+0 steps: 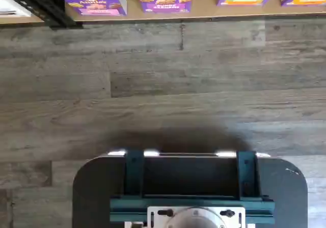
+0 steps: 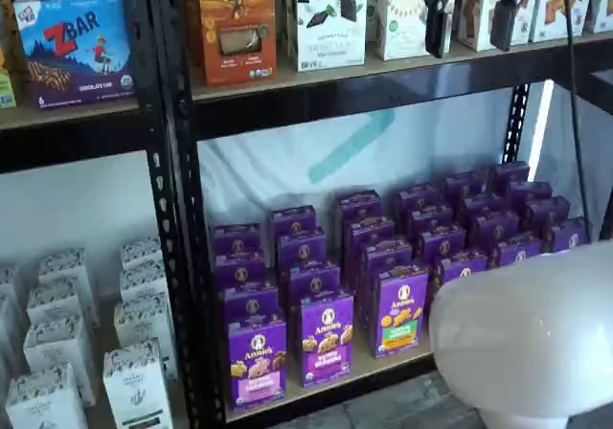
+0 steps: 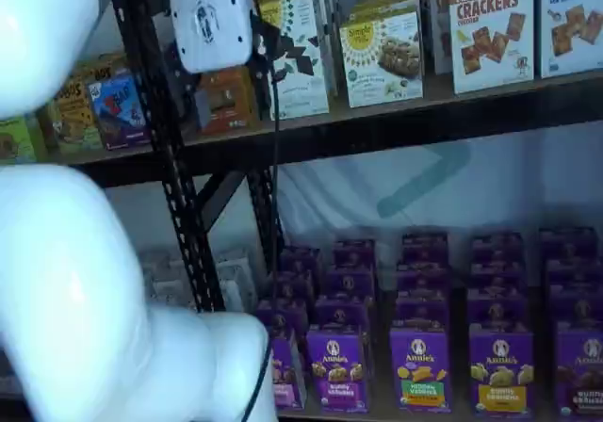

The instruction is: Pick up the purple box with a pink patch in the middle, on the bottom shelf, the first box from the left

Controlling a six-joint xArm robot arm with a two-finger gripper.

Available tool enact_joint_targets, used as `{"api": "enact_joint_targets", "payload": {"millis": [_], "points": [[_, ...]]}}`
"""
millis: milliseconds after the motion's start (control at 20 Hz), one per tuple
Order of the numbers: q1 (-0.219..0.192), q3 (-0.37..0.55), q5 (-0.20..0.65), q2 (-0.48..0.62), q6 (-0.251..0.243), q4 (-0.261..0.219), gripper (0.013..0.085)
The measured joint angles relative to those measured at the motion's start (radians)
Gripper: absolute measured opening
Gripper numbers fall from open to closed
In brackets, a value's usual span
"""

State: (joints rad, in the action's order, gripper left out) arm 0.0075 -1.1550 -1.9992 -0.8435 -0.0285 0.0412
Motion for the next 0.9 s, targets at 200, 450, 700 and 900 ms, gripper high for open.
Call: {"api": "enact_joint_targets", "payload": {"millis": [200, 450, 700, 900], "points": [[-0.003, 0.018, 0.036, -0.021, 0.002, 0.001, 0.0850], [-0.001, 0.033, 0.055, -0.027, 0.002, 0.000, 0.0850], [0.019, 0.082, 0.102, -0.038, -0.014, -0.008, 0.0850], [0.035, 0.138, 0.152, -0.044, -0.029, -0.010, 0.0850]]}}
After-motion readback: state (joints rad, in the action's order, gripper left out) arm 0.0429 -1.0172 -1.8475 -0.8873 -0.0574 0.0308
